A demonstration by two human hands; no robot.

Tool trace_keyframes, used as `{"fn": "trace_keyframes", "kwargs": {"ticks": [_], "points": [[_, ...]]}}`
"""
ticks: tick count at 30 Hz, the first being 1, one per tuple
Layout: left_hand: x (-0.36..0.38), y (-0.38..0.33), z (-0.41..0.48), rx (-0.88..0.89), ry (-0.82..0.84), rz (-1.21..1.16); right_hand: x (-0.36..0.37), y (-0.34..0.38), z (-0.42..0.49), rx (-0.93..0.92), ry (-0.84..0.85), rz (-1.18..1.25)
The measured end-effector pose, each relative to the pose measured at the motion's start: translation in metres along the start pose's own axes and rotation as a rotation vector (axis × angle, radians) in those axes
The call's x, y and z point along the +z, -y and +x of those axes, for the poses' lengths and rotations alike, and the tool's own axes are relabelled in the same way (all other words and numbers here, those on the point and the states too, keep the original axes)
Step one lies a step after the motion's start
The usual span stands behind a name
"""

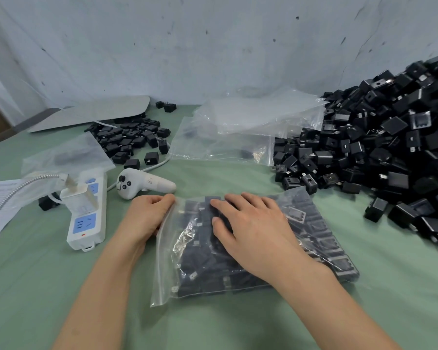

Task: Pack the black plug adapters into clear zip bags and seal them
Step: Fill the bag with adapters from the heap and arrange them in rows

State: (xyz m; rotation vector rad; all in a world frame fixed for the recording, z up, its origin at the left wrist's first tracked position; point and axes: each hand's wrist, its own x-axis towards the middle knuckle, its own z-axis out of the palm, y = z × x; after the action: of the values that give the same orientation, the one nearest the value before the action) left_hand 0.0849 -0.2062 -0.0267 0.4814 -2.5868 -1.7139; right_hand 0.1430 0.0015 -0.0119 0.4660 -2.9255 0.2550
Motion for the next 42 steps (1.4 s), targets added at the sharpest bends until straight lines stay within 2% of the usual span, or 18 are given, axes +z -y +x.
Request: {"fn": "trace_keyframes", "kwargs": {"ticks": [5, 14, 21, 28, 35, 42], "points": [[-0.011, 0.004, 0.001, -0.04, 0.109, 0.049, 0.001, -0.001, 0.001, -0.005, -0.005, 0.002], [-0.008, 0.006, 0.0, 0.009, 0.05, 0.042, 0.001, -0.002, 0.001, -0.006, -0.001, 0.008], [-0.018, 0.012, -0.002, 0.007, 0.15, 0.102, 0.0, -0.002, 0.001, -0.007, 0.002, -0.004], [-0.017, 0.013, -0.003, 0.029, 0.115, 0.083, -0.001, -0.001, 0.001, -0.004, 0.014, -0.003], [-0.022, 0.011, -0.009, 0.017, 0.121, 0.163, -0.002, -0.001, 0.001, -0.002, 0.019, -0.002], [-0.022, 0.011, -0.015, 0.081, 0.072, 0.262, -0.002, 0.0, 0.001, -0.006, 0.021, -0.001]]}}
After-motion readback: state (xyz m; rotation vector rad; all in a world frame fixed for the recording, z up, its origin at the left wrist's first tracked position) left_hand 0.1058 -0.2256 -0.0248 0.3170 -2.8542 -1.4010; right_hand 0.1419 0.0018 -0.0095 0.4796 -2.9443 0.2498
